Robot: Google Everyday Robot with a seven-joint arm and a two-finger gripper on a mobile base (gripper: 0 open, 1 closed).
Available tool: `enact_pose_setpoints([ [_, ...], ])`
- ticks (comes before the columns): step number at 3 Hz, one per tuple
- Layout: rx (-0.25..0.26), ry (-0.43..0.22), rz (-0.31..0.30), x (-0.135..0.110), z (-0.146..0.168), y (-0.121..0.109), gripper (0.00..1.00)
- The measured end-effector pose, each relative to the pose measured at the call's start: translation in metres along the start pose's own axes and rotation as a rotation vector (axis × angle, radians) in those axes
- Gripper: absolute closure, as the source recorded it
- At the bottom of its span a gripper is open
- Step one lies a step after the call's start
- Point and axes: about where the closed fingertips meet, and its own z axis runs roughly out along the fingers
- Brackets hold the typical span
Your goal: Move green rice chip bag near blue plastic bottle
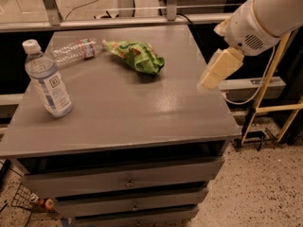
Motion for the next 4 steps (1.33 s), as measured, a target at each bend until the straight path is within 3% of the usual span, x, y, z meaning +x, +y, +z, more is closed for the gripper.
enact_pose_setpoints([
  [1,0.037,-0.006,-0.014,-0.003,-0.003,-0.009,0.0],
  [2,0.027,0.0,-0.014,-0.001,-0.003,-0.006,0.0],
  [3,0.022,-0.035,-0.007,-0.008,0.005,-0.01,0.0],
  [4,0.02,-0.065,-0.035,-0.033,0.023,-0.014,0.0],
])
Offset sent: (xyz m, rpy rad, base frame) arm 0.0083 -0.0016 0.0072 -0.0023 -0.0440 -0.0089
